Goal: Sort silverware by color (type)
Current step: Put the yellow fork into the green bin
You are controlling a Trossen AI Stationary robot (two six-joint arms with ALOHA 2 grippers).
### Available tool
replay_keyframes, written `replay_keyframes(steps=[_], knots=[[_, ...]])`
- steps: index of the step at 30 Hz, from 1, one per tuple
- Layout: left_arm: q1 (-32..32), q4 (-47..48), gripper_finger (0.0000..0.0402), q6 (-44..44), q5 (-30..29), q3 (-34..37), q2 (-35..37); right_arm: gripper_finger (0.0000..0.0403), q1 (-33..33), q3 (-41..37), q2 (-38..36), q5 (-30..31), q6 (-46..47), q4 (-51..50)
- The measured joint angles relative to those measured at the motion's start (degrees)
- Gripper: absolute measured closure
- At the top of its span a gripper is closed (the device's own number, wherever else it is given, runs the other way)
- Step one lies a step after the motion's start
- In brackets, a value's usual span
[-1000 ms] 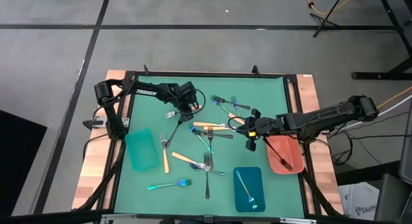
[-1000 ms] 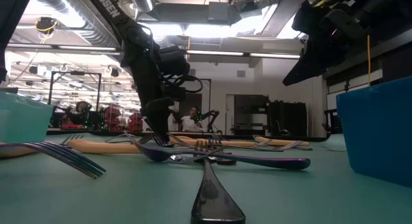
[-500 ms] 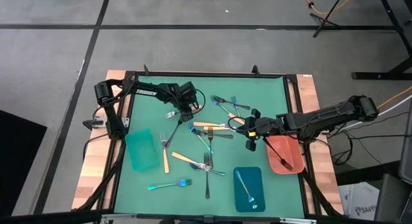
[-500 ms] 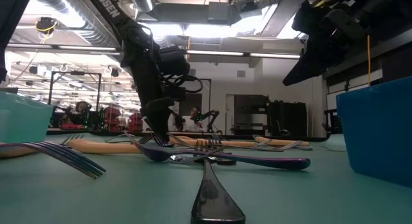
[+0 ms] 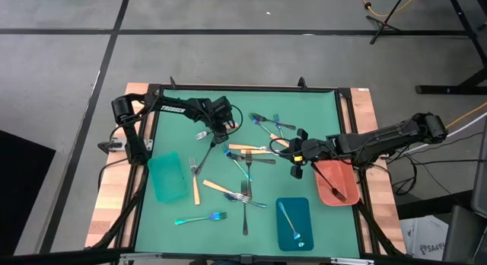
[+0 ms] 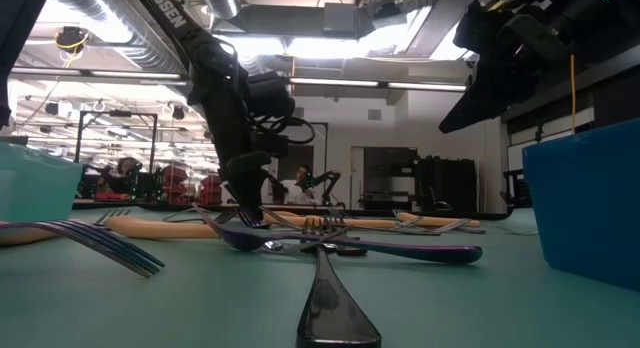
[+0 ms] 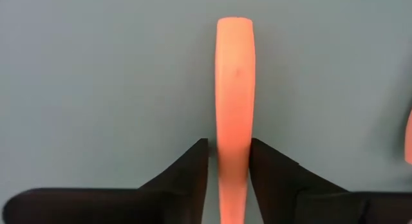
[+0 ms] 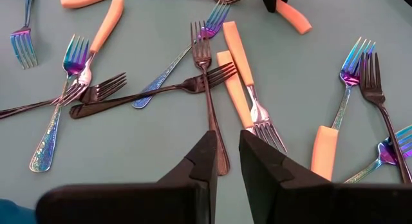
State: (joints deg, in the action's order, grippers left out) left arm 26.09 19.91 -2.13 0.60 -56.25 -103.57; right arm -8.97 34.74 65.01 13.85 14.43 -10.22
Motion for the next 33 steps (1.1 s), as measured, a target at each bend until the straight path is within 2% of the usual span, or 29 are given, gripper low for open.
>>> replay_keyframes(steps=[8,16,27,33], knots=[[0.00,-0.03,0.0346,0.17,0.55,0.00,0.13,0.0347,0.00,0.02,0.00,0.00,0.00,0.00],[-0.02,0.10,0.0348,3.20,0.33,0.15,1.88,0.0347,0.00,0.02,0.00,0.00,0.00,-0.04],[-0.02,0.14,0.0348,7.06,-0.07,0.15,9.84,0.0347,0.00,0.02,0.00,0.00,0.00,-0.17],[-0.53,1.11,0.0348,14.61,-0.13,0.11,17.11,0.0347,0.00,0.02,0.00,0.00,0.00,-0.17]])
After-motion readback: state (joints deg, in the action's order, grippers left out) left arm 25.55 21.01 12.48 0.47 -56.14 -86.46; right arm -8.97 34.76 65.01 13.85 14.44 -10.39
